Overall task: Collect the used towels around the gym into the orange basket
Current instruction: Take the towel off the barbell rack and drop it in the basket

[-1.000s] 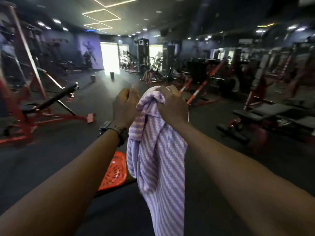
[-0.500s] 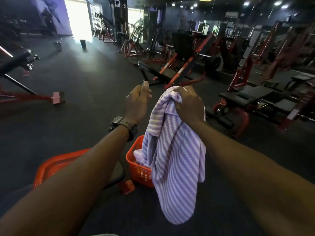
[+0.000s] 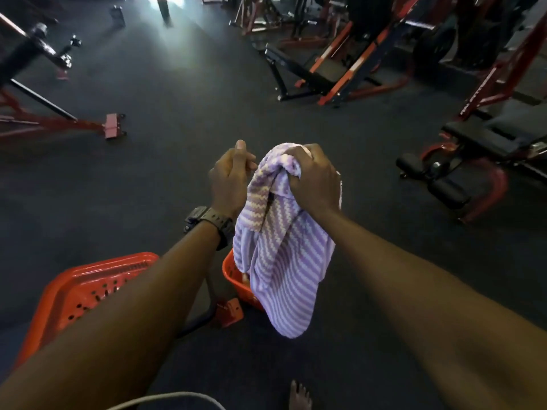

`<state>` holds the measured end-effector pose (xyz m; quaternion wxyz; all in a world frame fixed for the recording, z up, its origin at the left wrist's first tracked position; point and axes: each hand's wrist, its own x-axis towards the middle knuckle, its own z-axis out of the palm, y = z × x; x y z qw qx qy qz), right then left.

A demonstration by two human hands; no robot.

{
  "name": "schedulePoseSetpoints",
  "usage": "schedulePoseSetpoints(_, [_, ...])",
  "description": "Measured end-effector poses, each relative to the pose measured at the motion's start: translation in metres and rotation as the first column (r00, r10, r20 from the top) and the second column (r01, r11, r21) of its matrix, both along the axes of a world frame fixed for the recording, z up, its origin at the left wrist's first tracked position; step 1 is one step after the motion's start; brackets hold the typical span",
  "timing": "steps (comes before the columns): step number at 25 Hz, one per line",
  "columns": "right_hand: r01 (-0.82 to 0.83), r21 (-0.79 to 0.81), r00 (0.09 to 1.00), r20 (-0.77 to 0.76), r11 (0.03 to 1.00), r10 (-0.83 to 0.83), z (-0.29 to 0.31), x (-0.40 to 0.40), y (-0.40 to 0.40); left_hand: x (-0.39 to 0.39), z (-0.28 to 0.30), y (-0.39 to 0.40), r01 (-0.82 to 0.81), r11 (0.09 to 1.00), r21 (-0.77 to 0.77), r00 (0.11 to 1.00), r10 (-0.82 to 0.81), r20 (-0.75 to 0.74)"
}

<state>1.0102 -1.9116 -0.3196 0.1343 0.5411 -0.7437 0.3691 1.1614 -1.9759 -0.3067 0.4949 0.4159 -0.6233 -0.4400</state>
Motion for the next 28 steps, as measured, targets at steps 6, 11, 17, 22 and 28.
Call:
schedulePoseSetpoints(6, [-0.074, 0.143, 0.997, 0.045, 0.987, 0.068, -0.091, -0.047, -0.094, -0.05, -0.07, -0.083, -0.056, 0.995, 0.086, 0.998, 0.054, 0.032])
schedulePoseSetpoints(11, [-0.081, 0.241, 0.994, 0.095, 0.967, 0.06, -0.193, -0.067, -0.151, -0.079, -0.166, -0.16, -0.078, 0.976, 0.206, 0.995, 0.063, 0.081])
schedulePoseSetpoints(17, [-0.079, 0.395, 0.978, 0.207, 0.915, -0.005, -0.359, -0.071, -0.172, -0.101, -0.342, -0.185, -0.072, 0.93, 0.36, 0.985, 0.01, 0.171])
schedulePoseSetpoints(22, [-0.076, 0.511, 0.979, 0.202, 0.856, -0.034, -0.54, -0.08, -0.173, -0.115, -0.495, -0.182, -0.088, 0.896, 0.434, 0.974, -0.014, 0.228])
schedulePoseSetpoints(28, [-0.097, 0.716, 0.968, 0.23, 0.691, -0.102, -0.704, -0.082, -0.175, -0.124, -0.618, -0.18, -0.032, 0.913, 0.406, 0.947, -0.102, 0.305])
